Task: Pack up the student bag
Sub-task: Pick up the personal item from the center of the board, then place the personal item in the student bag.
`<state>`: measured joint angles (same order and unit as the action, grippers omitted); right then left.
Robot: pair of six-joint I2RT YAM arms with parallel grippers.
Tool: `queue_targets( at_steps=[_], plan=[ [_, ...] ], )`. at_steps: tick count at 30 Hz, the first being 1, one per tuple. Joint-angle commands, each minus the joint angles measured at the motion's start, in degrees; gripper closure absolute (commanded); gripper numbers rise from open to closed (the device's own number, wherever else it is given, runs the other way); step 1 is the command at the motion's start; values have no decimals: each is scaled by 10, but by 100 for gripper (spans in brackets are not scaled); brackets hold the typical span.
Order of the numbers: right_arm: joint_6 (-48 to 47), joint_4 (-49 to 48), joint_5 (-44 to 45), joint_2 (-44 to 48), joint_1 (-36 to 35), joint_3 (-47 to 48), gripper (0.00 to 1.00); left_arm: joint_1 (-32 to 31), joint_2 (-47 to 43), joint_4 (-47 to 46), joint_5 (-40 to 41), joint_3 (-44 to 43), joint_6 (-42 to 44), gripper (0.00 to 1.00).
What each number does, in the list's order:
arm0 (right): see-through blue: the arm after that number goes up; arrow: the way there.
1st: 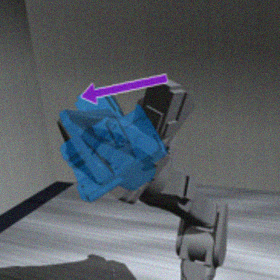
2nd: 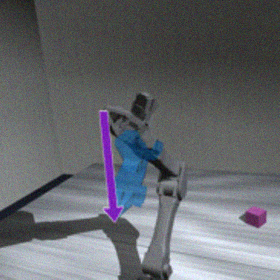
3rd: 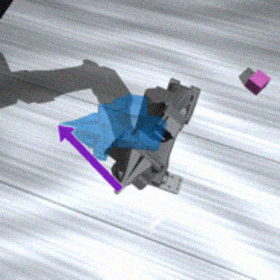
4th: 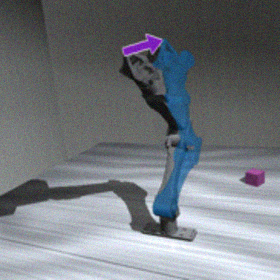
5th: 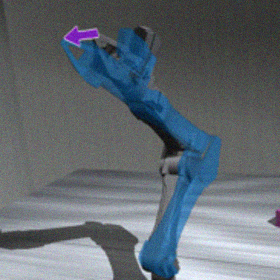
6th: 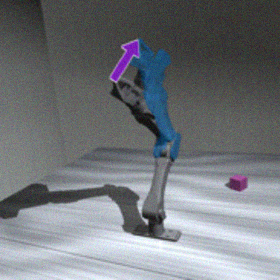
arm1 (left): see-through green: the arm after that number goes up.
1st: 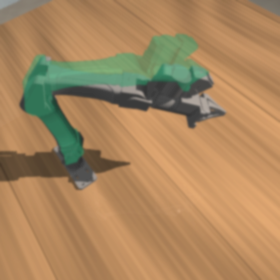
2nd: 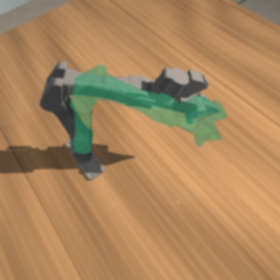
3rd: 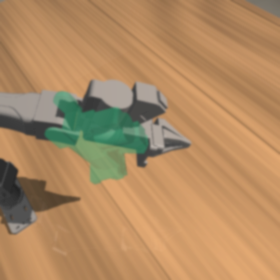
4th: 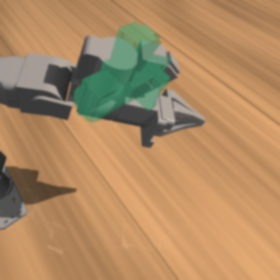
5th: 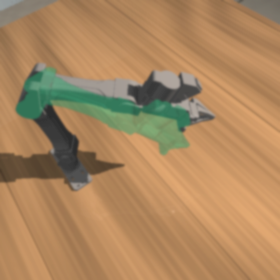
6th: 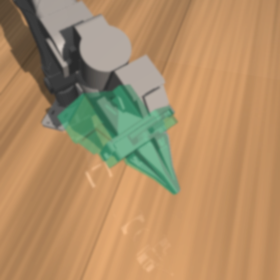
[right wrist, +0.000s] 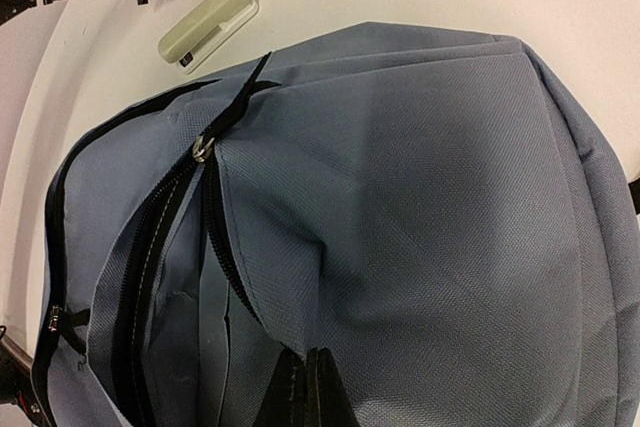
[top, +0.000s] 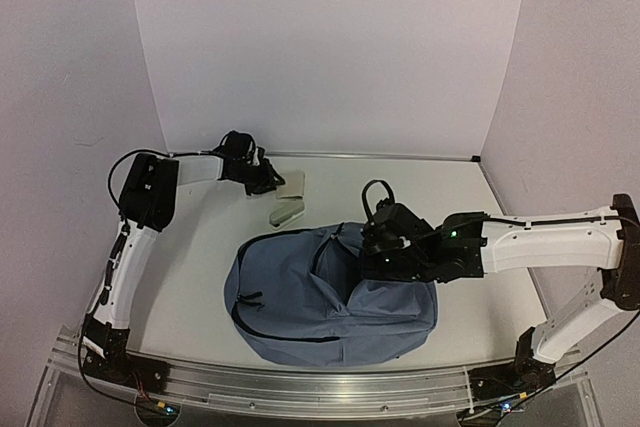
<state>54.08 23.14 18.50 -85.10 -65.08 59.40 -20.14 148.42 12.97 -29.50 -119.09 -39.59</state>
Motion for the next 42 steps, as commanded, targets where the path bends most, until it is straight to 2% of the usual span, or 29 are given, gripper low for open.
queue_targets(
  at_steps=[1,2,4,18,22,26,31,36,42],
  plan=[
    [2,-2,10,17,-4,7,100,3,13,11,5,-21,-14,92],
    [3,-2,11,18,-4,6,100,3,9,8,4,-18,-16,97],
    [5,-1,14,21,-4,5,100,4,-5,-7,1,-1,-19,100],
    [41,-2,44,64,-4,-11,100,6,-210,-156,-7,147,-71,100],
    [41,-2,55,80,-4,-13,100,4,-287,-191,-6,212,-88,100],
    [37,-5,72,82,-4,-7,100,-9,-374,-221,-8,314,-110,100],
    [32,-13,83,75,-4,4,100,-58,-479,-263,2,454,-148,100],
    [31,-16,93,68,-5,11,100,-134,-572,-282,43,568,-188,100],
    [30,-21,102,66,-4,17,100,-200,-637,-299,62,643,-228,100]
  ],
)
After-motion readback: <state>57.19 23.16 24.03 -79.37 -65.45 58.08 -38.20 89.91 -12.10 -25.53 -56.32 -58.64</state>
